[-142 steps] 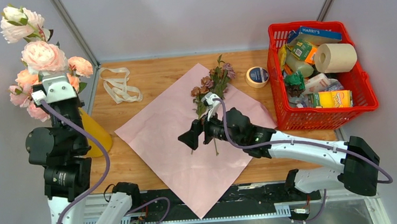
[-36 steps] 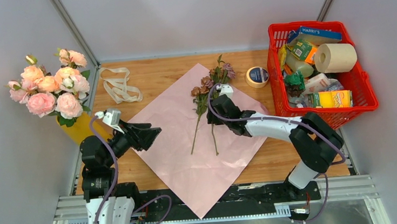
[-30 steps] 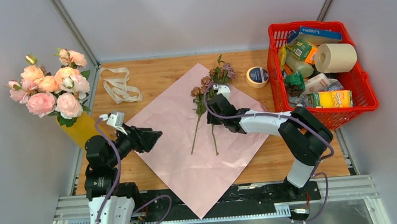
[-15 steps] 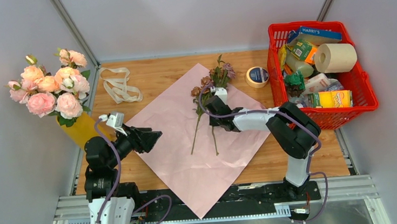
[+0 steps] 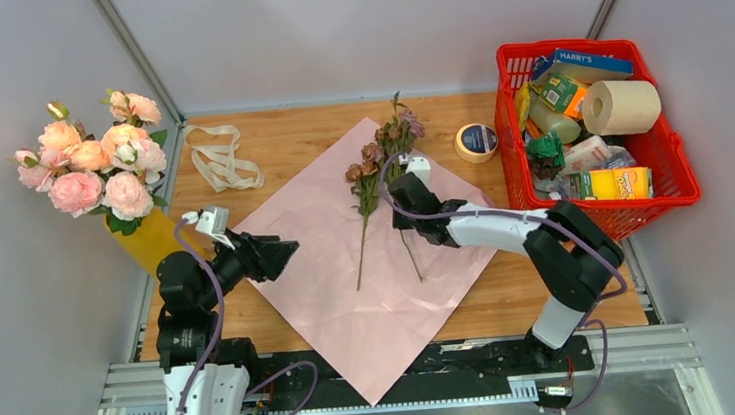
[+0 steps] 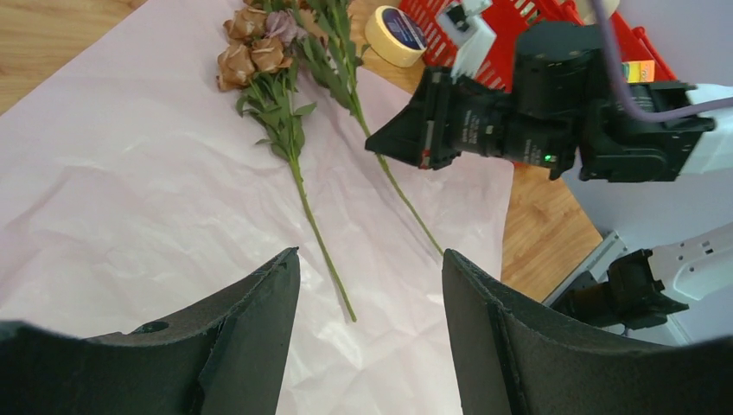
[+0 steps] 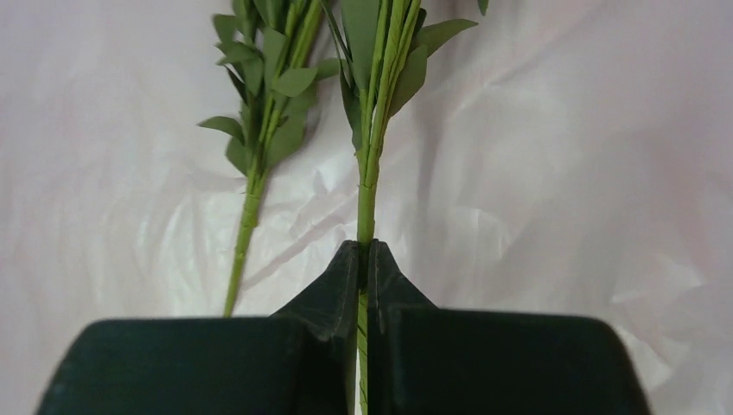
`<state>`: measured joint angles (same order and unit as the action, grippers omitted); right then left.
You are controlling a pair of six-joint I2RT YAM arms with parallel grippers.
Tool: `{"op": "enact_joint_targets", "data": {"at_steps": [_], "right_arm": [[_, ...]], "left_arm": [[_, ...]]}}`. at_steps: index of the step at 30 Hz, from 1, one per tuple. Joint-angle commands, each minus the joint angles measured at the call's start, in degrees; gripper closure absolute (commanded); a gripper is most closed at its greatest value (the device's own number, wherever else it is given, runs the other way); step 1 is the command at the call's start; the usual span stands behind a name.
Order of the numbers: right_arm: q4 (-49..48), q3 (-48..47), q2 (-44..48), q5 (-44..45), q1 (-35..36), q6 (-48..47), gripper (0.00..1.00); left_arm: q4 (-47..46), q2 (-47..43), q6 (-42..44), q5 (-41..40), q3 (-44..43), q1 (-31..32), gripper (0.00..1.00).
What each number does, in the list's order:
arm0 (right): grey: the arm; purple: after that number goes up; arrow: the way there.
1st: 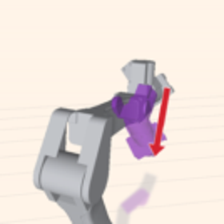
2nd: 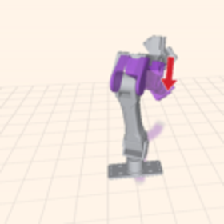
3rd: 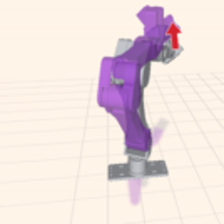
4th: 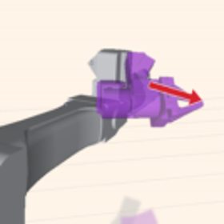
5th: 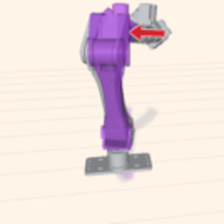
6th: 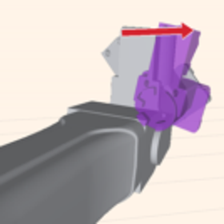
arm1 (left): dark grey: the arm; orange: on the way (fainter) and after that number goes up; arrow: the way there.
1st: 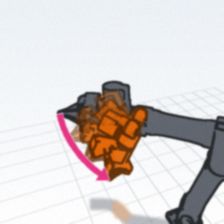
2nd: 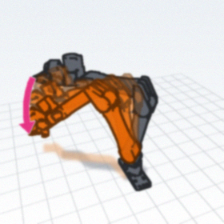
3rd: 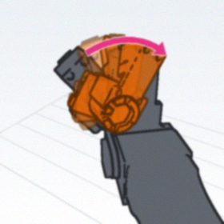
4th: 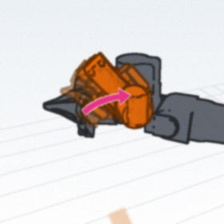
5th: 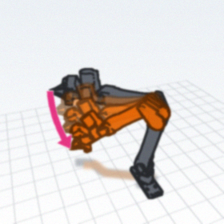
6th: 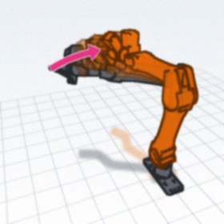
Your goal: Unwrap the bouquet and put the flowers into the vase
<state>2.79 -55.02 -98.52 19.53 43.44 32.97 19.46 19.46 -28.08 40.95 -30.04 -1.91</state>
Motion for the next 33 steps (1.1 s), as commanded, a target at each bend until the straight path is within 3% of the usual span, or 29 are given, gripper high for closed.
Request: {"op": "enact_joint_targets", "data": {"at_steps": [1,15,22,27,33], "right_arm": [[-2.17,2.20,9.91,-0.89,0.42,0.77,1.00],[-28.08,12.93,29.61,-27.34,7.61,1.57,1.00],[-35.04,11.52,31.28,-28.67,15.44,-0.10,1.00],[-35.22,9.67,30.06,-28.06,18.78,-0.19,1.00],[-35.30,8.97,29.09,-27.26,20.54,-1.07,1.00]], "left_arm": [[-3.90,1.89,-1.36,2.37,-1.51,-0.02,0.31],[-25.25,8.40,-14.19,8.36,-3.01,1.73,0.33],[-34.48,9.72,-19.29,6.34,-0.90,9.90,0.36],[-41.60,9.02,-24.12,4.93,1.56,13.25,0.44],[-38.37,7.17,-23.43,1.34,3.23,14.57,0.48]]}}
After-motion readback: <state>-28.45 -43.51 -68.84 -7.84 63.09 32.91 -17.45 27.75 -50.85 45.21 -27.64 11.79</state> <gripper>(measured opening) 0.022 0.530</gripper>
